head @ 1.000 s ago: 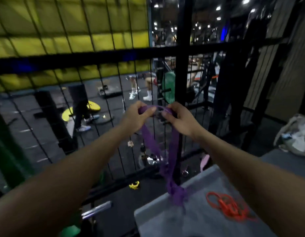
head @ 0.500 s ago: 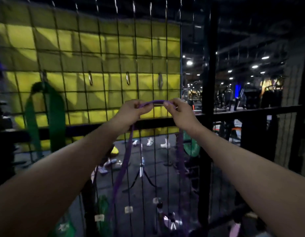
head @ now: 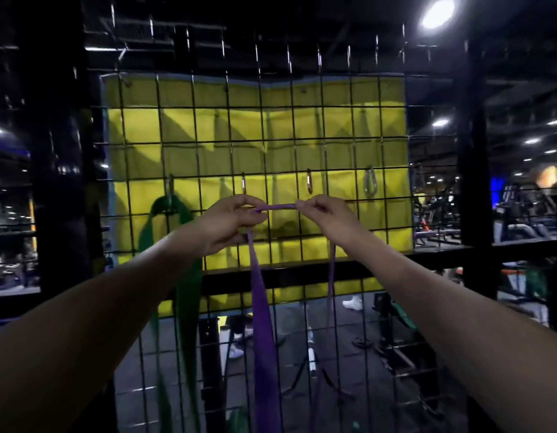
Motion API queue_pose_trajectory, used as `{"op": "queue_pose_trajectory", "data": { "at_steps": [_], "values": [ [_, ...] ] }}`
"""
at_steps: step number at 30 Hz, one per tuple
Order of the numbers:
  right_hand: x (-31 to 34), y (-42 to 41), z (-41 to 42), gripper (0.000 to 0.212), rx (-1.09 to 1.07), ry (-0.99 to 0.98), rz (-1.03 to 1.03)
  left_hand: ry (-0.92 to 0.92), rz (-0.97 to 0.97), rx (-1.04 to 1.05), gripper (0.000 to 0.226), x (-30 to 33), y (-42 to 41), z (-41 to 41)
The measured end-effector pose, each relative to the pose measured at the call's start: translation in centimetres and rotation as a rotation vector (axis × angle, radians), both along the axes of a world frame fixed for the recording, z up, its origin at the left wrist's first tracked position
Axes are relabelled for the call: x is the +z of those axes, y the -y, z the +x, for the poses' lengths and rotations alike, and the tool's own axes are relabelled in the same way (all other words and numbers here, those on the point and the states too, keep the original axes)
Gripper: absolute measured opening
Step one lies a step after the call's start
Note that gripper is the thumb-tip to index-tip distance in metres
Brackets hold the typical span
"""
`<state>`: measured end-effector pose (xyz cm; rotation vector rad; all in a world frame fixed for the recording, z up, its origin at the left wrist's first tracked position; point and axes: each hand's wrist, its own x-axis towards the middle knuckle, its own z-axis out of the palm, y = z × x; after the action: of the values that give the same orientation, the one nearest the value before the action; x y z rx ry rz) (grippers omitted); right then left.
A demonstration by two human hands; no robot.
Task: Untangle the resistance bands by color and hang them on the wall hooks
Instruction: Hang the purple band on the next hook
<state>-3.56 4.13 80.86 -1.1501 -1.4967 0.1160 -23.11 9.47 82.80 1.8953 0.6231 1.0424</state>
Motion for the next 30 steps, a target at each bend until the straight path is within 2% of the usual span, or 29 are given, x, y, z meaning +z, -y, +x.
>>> {"op": "queue_pose_trajectory", "data": {
  "at_steps": [3,6,9,11,13,15,18,22,26,30],
  "values": [
    [0.9,-1.7,-1.2,0.031,0.050,0.002,0.002,0.013,0.027,-0.014,0.016,1.1,-1.6,-1.6],
    [1.9,-3.7,-1.6,0.031,0.079,0.016,-0.007,0.066,0.096,0.060,0.011,1.9,-3.0,-2.2],
    [2.3,-5.9,-1.6,0.023,0.143,0.014,-0.045,0.076,0.337,0.278,0.005,2.3,-4.2,-1.8],
    [2.7,-7.1,-1.8,0.028,0.150,0.018,-0.052,0.080,0.499,0.432,0.005,2.5,-4.9,-1.4],
    [3.6,-8.1,-2.0,0.037,0.146,0.023,-0.054,0.090,0.558,0.530,0.002,3.0,-5.5,-1.1],
    [4.8,-9.2,-2.2,0.034,0.150,0.039,-0.046,0.079,0.562,0.549,0.007,3.5,-5.9,-0.8],
    [6.5,-10.6,-2.7,0.025,0.025,0.178,0.027,0.044,0.570,0.539,0.009,3.8,-6.5,-0.2],
    [7.7,-11.7,-4.6,0.033,-0.090,0.293,0.055,0.107,0.530,0.550,0.008,3.8,-7.4,0.1],
    [8.0,-13.8,-6.0,0.036,-0.152,0.168,-0.052,0.204,0.499,0.566,0.009,4.4,-7.9,0.0],
    [7.9,-15.5,-6.6,0.038,-0.154,0.014,-0.054,0.214,0.475,0.543,0.009,4.3,-8.3,0.0]
  ]
}}
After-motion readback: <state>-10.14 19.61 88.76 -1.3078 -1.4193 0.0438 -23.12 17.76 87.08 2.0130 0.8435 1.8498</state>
